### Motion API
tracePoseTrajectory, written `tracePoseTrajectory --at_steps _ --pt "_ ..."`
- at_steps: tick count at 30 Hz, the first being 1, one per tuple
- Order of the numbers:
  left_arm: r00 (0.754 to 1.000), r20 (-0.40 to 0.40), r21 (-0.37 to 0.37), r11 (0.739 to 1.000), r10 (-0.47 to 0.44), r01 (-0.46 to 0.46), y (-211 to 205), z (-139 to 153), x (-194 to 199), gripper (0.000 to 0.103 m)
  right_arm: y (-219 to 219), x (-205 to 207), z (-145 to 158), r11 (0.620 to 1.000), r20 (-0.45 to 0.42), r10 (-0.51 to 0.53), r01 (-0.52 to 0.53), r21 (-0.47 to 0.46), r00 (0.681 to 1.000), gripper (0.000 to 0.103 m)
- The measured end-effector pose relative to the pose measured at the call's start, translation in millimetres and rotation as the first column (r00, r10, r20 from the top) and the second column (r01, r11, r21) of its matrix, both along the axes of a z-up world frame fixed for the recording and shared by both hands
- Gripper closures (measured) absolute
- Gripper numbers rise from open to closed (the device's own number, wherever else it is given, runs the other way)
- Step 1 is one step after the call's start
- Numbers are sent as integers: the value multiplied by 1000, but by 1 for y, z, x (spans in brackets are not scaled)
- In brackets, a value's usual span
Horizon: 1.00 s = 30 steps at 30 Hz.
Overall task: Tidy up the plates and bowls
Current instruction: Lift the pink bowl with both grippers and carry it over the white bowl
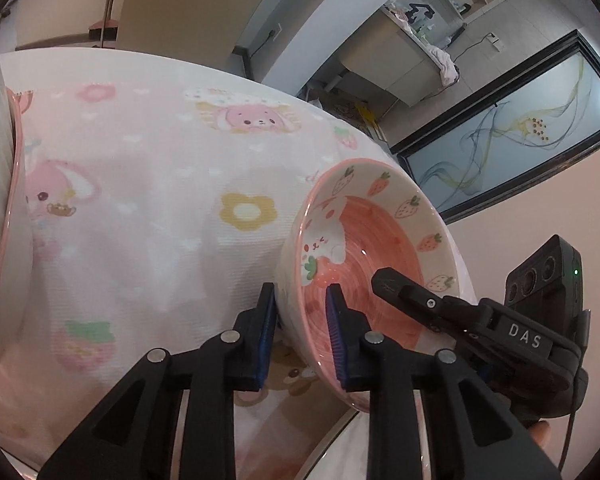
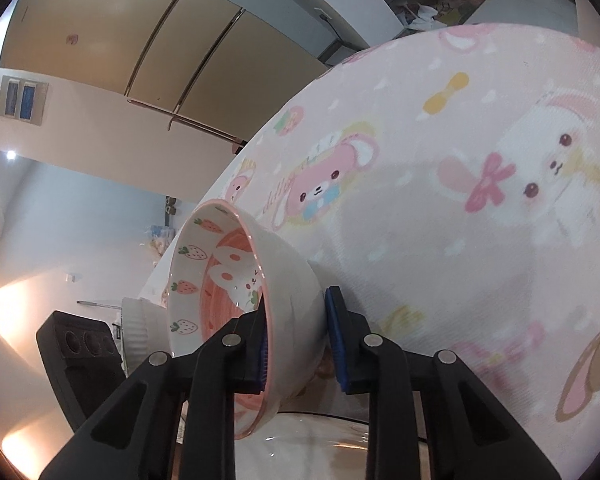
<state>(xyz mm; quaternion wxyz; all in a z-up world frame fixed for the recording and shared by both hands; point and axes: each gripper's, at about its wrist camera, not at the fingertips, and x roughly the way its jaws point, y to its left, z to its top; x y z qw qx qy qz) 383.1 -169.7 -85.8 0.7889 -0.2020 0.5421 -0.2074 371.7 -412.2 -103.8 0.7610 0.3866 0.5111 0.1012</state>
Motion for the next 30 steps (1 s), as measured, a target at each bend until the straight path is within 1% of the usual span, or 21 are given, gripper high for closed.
tracePoseTrajectory --at_steps 3,5,9,12,15,19,21,24,26,28,30 --pt "1000 20 45 999 -19 18 -3 5 -4 84 -1 -2 8 1000 15 -8 8 -3 1000 76" --pt "998 60 69 997 -26 22 -4 15 -8 84 3 -3 15 1000 36 0 0 -18 999 76" --pt "990 143 67 998 -17 7 2 38 -14 84 11 -7 31 1000 76 21 -20 -7 997 76" --pt "975 221 73 997 -2 -15 10 61 -24 84 21 -11 48 999 115 35 -36 5 993 76" --pt "966 258 63 997 28 -46 21 81 -31 84 37 -15 69 999 160 54 -53 -13 986 76" --pt "956 288 18 997 63 -71 43 107 -39 84 52 -24 97 997 224 75 -79 10 972 76" --pt "951 300 2 997 72 -76 55 119 -45 84 62 -30 114 995 261 92 -96 3 961 76" --pt "936 341 4 995 92 -100 78 141 -58 85 83 -35 138 992 302 121 -125 -6 946 75" --pt "922 370 13 991 118 -132 94 151 -66 85 101 -37 152 988 320 150 -154 -14 935 75" --pt "914 380 6 988 143 -157 111 159 -70 85 121 -39 164 984 334 173 -175 -24 927 75" --pt "905 400 24 986 142 -165 126 166 -75 85 141 -37 173 981 350 191 -190 -38 917 75"
